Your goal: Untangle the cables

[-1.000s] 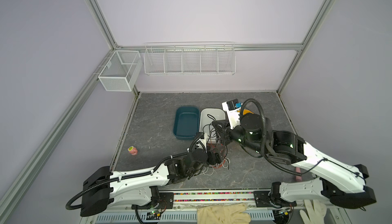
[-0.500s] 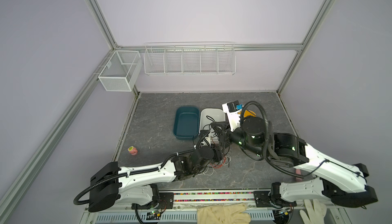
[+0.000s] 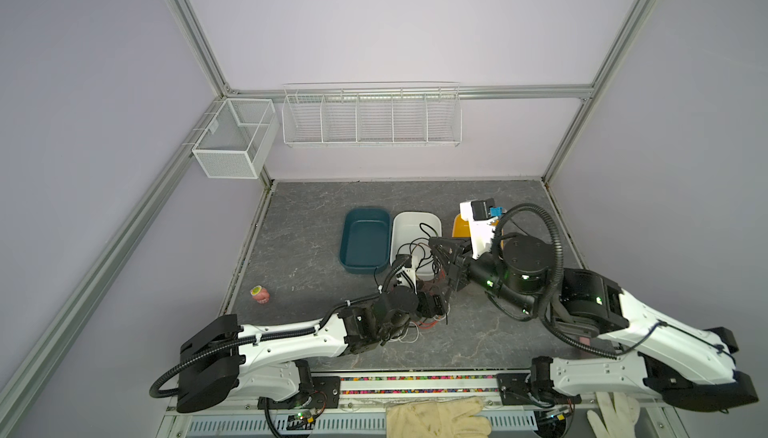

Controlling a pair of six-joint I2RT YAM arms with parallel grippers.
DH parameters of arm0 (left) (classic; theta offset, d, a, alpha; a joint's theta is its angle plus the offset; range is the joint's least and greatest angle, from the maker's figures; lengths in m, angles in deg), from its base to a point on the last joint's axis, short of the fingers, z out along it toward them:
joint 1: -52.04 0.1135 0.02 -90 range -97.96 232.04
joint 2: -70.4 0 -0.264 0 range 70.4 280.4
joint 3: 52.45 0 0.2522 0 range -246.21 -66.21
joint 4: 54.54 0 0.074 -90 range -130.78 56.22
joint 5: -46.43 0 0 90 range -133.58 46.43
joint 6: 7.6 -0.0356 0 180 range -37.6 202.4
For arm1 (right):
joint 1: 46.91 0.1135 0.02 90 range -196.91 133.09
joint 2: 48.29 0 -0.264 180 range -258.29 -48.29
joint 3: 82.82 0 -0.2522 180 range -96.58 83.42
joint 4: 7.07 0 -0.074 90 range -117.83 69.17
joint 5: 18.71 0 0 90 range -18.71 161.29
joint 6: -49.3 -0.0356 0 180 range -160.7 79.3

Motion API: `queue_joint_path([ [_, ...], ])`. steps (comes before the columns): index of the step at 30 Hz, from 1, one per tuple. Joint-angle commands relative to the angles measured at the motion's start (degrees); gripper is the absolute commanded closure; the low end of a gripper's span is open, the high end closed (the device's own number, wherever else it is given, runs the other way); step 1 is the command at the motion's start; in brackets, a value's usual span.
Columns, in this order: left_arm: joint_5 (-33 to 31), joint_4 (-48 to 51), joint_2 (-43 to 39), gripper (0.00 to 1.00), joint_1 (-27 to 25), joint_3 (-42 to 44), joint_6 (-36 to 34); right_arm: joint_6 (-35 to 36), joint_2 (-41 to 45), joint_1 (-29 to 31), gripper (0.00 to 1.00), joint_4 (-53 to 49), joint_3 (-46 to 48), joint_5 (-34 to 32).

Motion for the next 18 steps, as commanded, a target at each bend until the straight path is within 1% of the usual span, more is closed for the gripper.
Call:
queue_joint_path([
  [1, -0.8, -0.8, 2.1, 0.06, -0.3, -0.1, -0.8, -3.2, 0.2, 0.9, 0.93, 3.1, 1.7, 1.6],
  [5, -1.6, 0.9, 3.6, 0.09, -0.3, -2.1, -1.9, -3.0, 0.6, 3.5, 0.93, 3.4, 1.4, -0.2],
  [9, -3.1, -0.5, 5.0, 0.09, -0.2, -1.2, -1.6, -2.6, 1.3, 4.9, 0.93, 3.5, 0.5, -0.4],
  [12, -1.7, -3.1, 6.2, 0.08, -0.3, 0.5, -0.9, -2.5, 2.0, 5.8, 0.93, 4.2, 0.7, -0.1],
  [18, 3.0, -9.8, 10.0, 0.09, -0.2, 4.7, 1.1, -2.7, 3.9, 5.9, 0.93, 5.6, 2.3, 0.3],
])
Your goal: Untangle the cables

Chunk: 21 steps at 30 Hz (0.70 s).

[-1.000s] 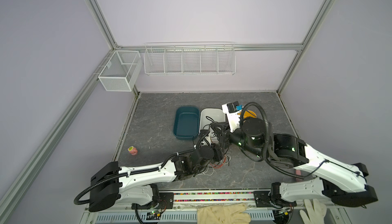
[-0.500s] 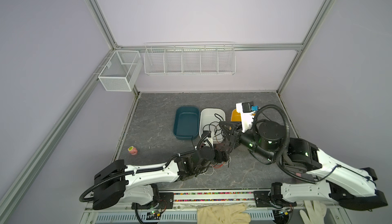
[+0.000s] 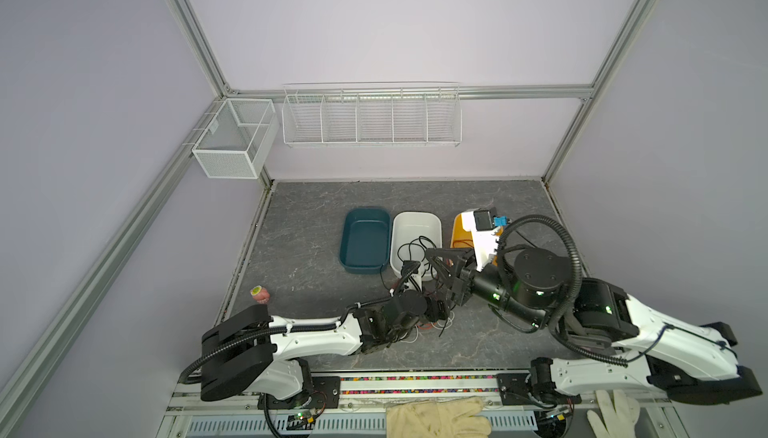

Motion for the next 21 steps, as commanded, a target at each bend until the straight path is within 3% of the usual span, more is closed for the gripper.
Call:
queue_joint_path([
  [1, 3.1, -5.1, 3.1, 0.1, -0.3, 3.0, 2.0, -1.1, 2.1, 0.3, 0.93, 3.8, 1.2, 0.7],
  [9, 5.9, -13.2, 9.1, 0.29, -0.2, 5.5, 4.2, -0.8, 2.6, 0.5, 0.93, 4.4, 1.6, 2.5],
  [15, 7.1, -12.9, 11.0, 0.61, -0.3, 5.3, 4.2, 0.5, 4.9, 0.4, 0.93, 3.8, 1.9, 0.5],
  [21, 7.7, -21.0, 15.7, 0.92, -0.2, 9.8, 7.5, 2.9, 7.6, 0.4, 0.93, 0.9, -0.1, -2.5],
])
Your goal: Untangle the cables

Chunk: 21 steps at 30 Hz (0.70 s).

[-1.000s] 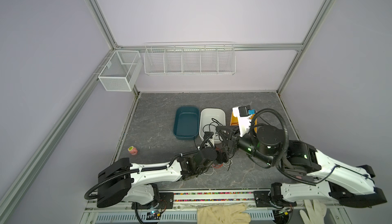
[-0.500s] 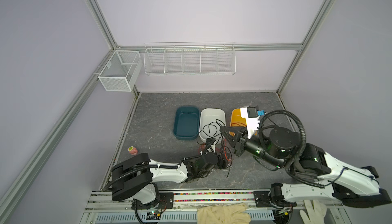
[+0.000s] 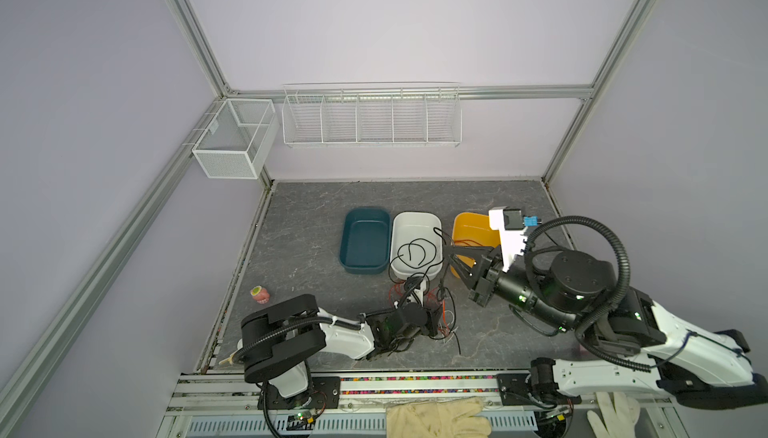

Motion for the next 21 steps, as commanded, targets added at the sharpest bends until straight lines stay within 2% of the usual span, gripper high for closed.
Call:
queue_joint_path([
  [1, 0.5, -6.0, 3.1, 1.0, -0.1, 3.4, 3.1, 2.3, 1.9, 0.4, 0.93, -0.9, -2.2, -2.9],
  [5, 0.9, -12.2, 6.5, 1.0, -0.1, 6.4, 5.3, 4.3, 2.7, 0.4, 0.93, -3.9, -5.0, -4.7],
  [10, 0.4, -14.4, 8.5, 1.0, 0.0, 8.3, 6.5, 8.1, 1.4, 0.4, 0.93, -9.8, -11.8, -6.2],
  [16, -0.7, -13.8, 8.6, 1.0, 0.4, 9.6, 7.0, 13.3, -1.6, 0.3, 0.93, -17.0, -22.7, -8.5],
  [21, -0.5, -14.7, 9.5, 1.0, 1.4, 10.5, 8.0, 17.3, -7.3, 0.3, 0.93, -26.3, -37.0, -9.1],
])
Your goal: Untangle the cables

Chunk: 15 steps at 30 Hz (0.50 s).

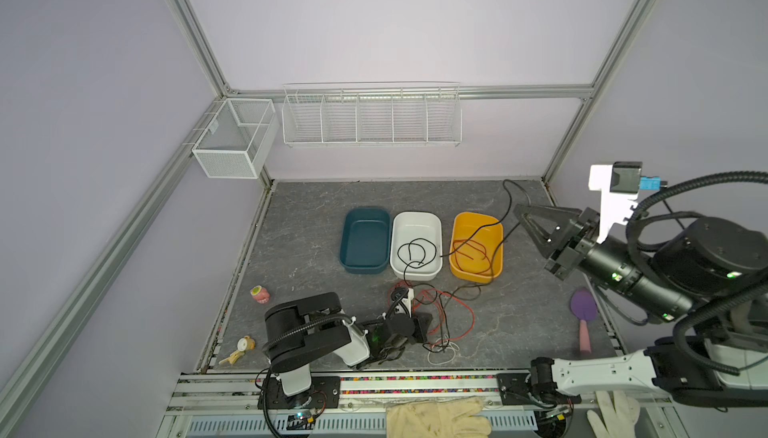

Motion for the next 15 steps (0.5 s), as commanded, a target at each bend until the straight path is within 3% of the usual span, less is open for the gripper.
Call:
queue_joint_path([
  [1, -0.8, 2.5, 2.4, 1.0, 1.1, 2.1, 2.1, 5.0, -3.5, 0.3, 0.93, -7.4, -7.4, -1.9],
  [8, 0.2, 4.1, 0.3, 1.0, 3.8, 2.8, 2.4, 9.4, -10.7, 0.3, 0.93, -16.7, -24.8, -2.1],
  [15, -1.1, 16.4, -10.5, 1.0, 5.6, 0.9, -0.9, 10.4, -6.7, 0.1, 0.93, -12.1, -13.1, -3.1],
])
